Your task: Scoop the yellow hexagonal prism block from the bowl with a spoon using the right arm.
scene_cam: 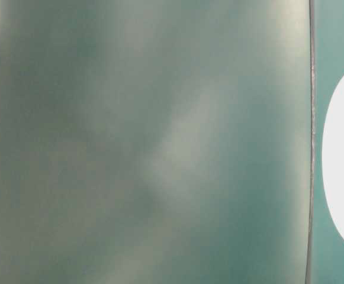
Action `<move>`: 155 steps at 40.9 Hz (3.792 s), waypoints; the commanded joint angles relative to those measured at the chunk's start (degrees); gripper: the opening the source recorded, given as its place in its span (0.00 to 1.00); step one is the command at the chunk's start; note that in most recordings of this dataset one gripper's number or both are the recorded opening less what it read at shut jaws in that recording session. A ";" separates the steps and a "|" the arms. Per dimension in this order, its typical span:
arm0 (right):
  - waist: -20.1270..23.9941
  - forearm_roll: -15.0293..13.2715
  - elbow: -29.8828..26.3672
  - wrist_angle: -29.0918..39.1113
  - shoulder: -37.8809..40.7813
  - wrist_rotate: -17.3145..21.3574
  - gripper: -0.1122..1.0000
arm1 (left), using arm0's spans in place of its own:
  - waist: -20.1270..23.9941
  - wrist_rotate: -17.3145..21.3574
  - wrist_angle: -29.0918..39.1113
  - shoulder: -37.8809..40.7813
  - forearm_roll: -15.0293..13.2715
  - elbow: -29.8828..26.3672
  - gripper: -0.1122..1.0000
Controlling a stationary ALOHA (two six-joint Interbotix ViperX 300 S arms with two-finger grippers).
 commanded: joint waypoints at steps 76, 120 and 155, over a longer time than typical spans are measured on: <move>36.30 30.94 7.56 -62.23 65.13 3.78 0.59 | 1.85 0.00 -0.18 0.35 0.26 -1.41 0.10; 41.31 40.96 7.03 -58.01 69.35 3.25 0.59 | 1.76 0.00 -0.26 0.35 0.26 -1.49 0.10; 41.22 40.69 7.56 -59.94 67.32 2.90 0.30 | 1.76 0.09 -0.26 0.35 0.26 -1.41 0.10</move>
